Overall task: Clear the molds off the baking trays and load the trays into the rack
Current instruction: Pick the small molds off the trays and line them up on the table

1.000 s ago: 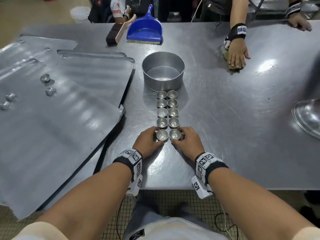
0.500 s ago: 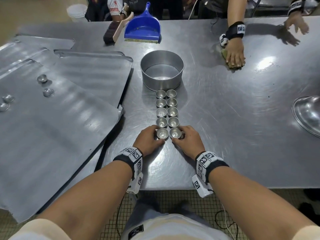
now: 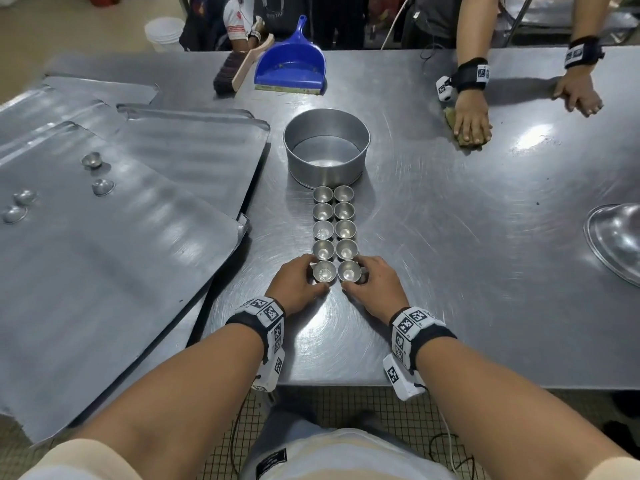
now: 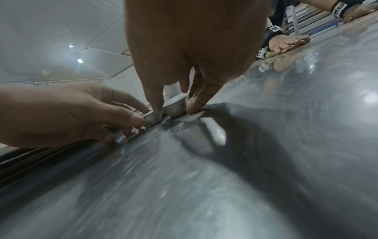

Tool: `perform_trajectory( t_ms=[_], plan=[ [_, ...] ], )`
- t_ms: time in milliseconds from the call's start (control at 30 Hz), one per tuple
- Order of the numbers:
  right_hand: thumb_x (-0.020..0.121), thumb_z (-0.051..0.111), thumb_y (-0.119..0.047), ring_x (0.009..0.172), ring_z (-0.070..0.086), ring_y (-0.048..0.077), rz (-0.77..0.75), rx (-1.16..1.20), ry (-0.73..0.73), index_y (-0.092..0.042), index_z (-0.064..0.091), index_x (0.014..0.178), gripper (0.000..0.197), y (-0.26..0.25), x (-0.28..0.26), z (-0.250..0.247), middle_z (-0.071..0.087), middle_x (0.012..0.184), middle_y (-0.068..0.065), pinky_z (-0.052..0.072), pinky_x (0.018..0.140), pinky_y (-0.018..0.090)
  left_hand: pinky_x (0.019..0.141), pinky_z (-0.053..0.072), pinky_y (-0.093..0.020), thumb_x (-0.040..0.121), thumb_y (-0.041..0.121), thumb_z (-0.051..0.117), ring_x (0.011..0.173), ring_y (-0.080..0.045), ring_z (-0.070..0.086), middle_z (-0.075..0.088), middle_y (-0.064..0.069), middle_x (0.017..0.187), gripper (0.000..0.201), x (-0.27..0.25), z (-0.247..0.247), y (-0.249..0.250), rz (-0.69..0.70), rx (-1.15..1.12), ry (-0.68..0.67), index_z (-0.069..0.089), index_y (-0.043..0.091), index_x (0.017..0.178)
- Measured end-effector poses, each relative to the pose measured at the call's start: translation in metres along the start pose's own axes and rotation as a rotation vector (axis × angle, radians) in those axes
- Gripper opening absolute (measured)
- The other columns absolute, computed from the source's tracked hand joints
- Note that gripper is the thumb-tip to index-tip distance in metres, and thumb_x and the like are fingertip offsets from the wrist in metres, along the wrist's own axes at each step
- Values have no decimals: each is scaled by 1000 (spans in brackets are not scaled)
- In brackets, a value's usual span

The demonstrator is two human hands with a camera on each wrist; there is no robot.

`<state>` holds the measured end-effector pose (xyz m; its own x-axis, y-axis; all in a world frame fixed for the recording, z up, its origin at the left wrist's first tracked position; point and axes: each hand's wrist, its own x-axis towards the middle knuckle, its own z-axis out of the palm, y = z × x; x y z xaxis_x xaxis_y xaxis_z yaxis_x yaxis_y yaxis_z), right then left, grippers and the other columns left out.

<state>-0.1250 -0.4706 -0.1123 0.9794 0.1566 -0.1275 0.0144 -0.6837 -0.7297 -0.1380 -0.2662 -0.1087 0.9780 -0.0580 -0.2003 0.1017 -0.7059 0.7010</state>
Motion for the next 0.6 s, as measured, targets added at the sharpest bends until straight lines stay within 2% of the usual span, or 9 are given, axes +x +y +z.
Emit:
perform_trajectory(
  t_ms=[133,233,300,433,533,600],
  plan=[
    [81,76,-39,114,56,15,15,-17,-34,-24,57,136,60,-1,4,-7,57,127,-4,46,98,32,79,46,-27,81,39,80,87,-10,59,60,8,96,60,0,-6,3,-18,41,2,57,18,132],
    [85,70,-47,112,57,16,-4,-73,-6,-26,58,132,53,-9,15,-19,57,124,-5,42,90,28,82,48,-31,83,45,77,92,-15,59,62,0,106,63,3,-22,10,-41,98,43,55,18,135],
    [87,67,-48,108,59,17,-37,-105,24,-27,61,127,45,-23,28,-29,59,120,-4,43,86,30,84,48,-31,85,47,75,92,-15,58,63,-2,111,59,4,-41,16,-41,123,98,57,18,134],
    [89,63,-45,101,61,23,-176,-126,41,-25,64,116,33,-78,66,-41,61,114,-1,48,87,35,79,45,-28,88,51,69,89,-12,56,63,0,109,50,-8,-95,22,-56,206,212,61,19,127],
    [89,63,-45,110,61,24,-300,-145,9,-23,66,119,38,-135,92,-35,63,119,2,49,96,39,76,44,-28,88,51,69,90,-13,58,62,4,105,46,-27,-142,10,-122,228,322,64,20,122],
    [91,62,-48,114,60,23,-373,-170,-32,-22,66,122,41,-173,103,-23,63,124,2,47,98,36,75,43,-27,88,52,69,90,-15,61,64,4,102,45,-43,-173,-6,-184,227,377,65,21,120]
  ],
)
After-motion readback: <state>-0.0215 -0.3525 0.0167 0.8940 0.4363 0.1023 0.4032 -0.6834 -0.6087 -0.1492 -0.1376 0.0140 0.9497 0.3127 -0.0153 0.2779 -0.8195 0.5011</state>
